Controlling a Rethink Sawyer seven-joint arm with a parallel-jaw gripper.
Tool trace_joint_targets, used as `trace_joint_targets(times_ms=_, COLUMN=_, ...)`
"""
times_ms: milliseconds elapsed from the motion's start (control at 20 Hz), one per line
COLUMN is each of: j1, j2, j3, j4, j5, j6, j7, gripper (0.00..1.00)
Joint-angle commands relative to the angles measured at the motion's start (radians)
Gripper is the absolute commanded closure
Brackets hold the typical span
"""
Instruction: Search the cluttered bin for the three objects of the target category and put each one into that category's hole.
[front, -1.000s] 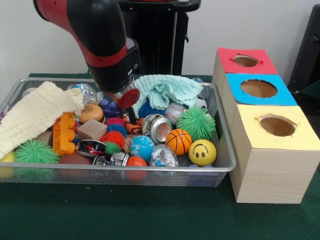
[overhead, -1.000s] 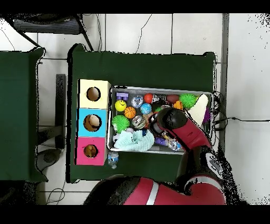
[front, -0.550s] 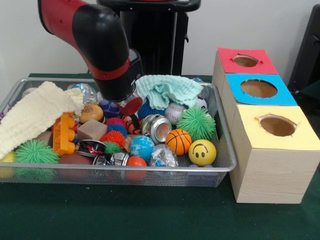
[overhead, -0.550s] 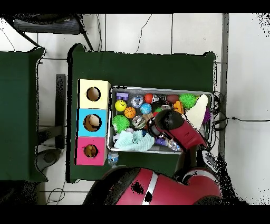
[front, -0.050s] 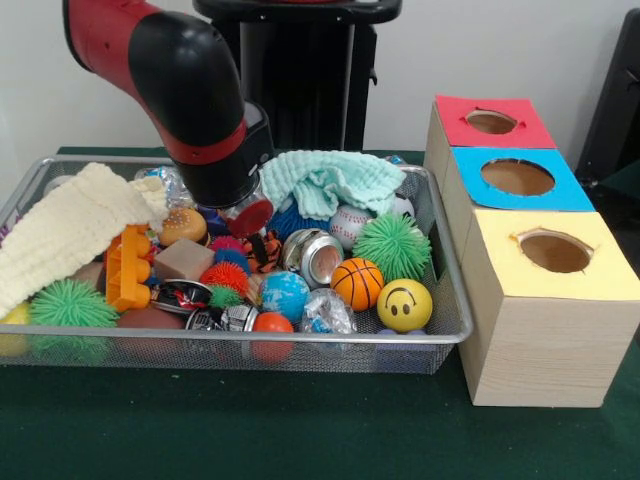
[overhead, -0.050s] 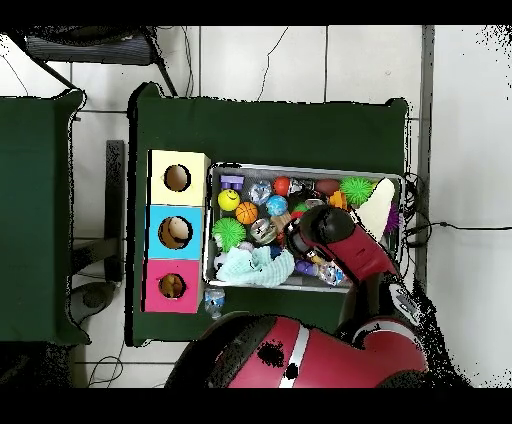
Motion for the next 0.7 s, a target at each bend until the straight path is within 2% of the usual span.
trace_joint_targets(times_ms=50, j1=-0.037, j2=0.092, j3=0.118, j4=-0.037, j5=-0.018, j6=-0.137, j7=0.084, gripper=0.00)
trace_joint_targets(times_ms=100, j1=-0.039, j2=0.091, j3=0.118, j4=-0.038, j5=-0.027, j6=-0.143, j7=0.075, gripper=1.00)
trace_joint_targets(times_ms=400, j1=-0.001, j2=0.082, j3=0.074, j4=-0.033, j5=-0.038, j6=-0.126, j7=0.116, gripper=1.00)
trace_joint_targets(times_ms=450, j1=0.009, j2=0.063, j3=0.072, j4=-0.011, j5=-0.035, j6=-0.126, j7=0.127, gripper=1.00)
trace_joint_targets(times_ms=700, j1=0.044, j2=0.024, j3=0.057, j4=-0.008, j5=-0.034, j6=-0.077, j7=0.144, gripper=1.00)
